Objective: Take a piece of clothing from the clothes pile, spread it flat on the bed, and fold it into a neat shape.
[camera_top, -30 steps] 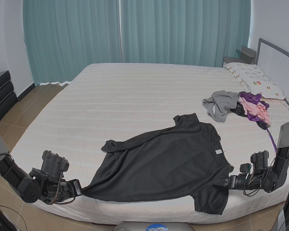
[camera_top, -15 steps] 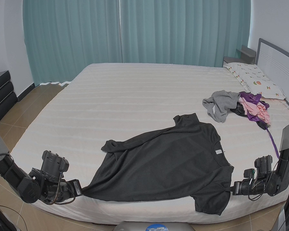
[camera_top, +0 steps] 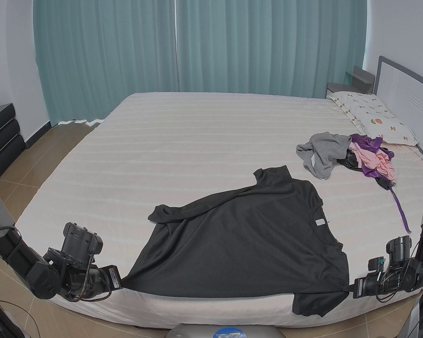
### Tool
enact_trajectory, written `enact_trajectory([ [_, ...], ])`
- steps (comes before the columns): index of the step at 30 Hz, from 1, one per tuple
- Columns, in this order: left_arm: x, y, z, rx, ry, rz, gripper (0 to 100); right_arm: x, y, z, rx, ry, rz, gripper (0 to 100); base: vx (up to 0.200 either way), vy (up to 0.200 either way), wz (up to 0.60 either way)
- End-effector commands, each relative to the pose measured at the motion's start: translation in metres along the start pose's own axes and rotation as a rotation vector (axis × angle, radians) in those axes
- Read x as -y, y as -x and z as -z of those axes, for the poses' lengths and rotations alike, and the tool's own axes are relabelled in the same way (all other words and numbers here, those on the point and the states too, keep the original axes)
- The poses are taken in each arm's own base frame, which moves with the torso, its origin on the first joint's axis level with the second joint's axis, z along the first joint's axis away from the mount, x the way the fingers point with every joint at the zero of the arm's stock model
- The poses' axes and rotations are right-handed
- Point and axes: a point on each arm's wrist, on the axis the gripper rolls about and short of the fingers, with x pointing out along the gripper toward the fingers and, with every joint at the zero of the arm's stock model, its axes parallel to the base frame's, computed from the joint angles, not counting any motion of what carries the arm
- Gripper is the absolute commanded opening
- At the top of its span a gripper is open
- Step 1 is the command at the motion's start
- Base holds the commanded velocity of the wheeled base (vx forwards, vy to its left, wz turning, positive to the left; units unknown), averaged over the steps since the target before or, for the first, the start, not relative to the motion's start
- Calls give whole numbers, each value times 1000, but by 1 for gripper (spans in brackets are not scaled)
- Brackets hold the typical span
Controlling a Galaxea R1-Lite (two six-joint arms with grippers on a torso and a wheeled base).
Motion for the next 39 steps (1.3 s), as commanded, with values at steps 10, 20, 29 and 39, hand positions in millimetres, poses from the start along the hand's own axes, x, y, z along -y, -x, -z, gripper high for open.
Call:
enact_trajectory([
  [10,1,1,0,-19,2,33,100,-5,9,-1,33,-38,-84,100,0,0,0],
  [20,5,4,-14,31,60,76,100,-3,19,-32,232,-198,-99,100,0,0,0],
  [29,12,2,-23,47,124,105,100,-4,19,-40,271,-255,-120,100,0,0,0],
  [39,12,2,-23,42,147,115,100,-4,18,-38,264,-255,-121,100,0,0,0],
])
